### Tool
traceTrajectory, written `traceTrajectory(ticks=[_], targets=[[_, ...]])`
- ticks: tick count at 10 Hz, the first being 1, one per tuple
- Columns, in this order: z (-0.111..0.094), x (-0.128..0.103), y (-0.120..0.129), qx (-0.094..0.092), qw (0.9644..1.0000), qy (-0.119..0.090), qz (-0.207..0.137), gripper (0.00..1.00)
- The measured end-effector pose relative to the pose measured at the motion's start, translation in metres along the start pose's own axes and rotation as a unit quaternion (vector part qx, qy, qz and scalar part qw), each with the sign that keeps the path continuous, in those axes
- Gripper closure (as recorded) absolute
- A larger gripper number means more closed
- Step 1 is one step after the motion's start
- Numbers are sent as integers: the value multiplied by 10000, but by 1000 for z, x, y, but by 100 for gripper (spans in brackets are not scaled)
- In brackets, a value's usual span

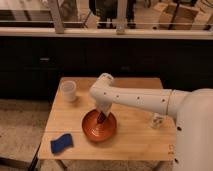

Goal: Place the pepper in the ceramic bowl

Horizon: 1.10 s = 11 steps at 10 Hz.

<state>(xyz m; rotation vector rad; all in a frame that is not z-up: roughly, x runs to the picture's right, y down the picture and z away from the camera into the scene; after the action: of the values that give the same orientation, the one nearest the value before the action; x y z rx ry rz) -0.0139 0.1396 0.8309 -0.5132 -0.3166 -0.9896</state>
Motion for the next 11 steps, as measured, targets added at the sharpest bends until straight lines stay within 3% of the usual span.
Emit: traceTrajectory(ticks=[2, 5, 11], targets=[[-1, -1, 0, 0, 10000, 2, 6, 100], [0, -1, -1, -1, 10000, -12, -1, 88], [-1, -2, -1, 4, 10000, -40, 0, 95]])
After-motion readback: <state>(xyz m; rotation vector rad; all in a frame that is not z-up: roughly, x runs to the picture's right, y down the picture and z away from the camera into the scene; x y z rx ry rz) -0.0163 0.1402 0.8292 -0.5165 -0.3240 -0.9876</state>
